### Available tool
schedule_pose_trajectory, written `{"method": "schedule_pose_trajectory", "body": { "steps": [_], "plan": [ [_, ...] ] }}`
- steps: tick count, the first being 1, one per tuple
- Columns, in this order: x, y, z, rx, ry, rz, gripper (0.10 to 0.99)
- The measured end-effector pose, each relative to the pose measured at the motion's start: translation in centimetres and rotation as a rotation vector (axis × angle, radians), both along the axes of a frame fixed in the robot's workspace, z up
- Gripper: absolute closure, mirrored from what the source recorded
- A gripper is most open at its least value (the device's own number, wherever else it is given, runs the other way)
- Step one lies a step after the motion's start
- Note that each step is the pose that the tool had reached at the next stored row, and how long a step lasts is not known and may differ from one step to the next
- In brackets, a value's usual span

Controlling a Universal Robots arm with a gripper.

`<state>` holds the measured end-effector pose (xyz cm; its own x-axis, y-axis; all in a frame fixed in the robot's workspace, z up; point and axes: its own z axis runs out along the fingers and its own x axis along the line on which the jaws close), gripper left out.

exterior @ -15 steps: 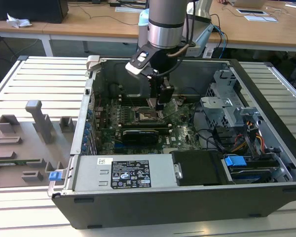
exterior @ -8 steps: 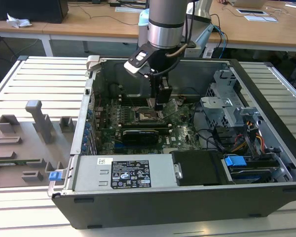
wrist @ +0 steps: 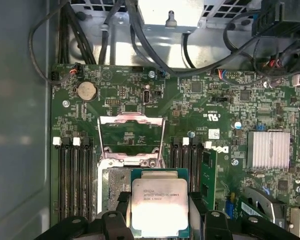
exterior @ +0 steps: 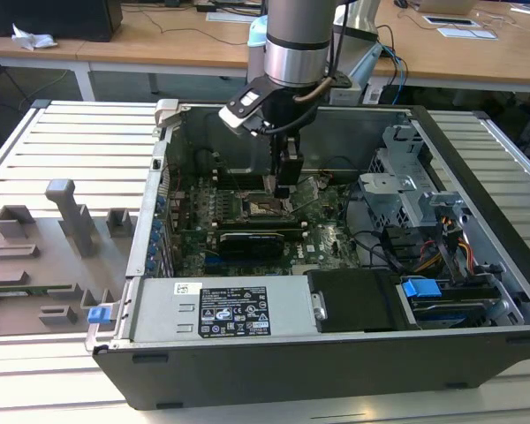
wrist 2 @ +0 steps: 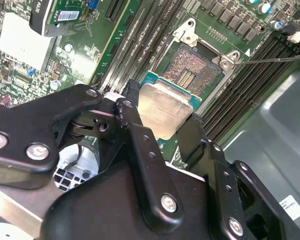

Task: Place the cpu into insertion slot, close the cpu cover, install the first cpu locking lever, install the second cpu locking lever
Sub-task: 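Place the cpu into insertion slot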

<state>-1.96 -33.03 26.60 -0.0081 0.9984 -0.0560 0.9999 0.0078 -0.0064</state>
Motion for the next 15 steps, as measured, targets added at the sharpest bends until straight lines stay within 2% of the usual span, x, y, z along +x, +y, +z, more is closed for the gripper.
{"method": "schedule_pose_trajectory", "body": {
  "steps": [15],
  "plan": [
    [0.00, 0.00, -0.02, -0.003, 0.0000, -0.114, 0.545]
  ]
}}
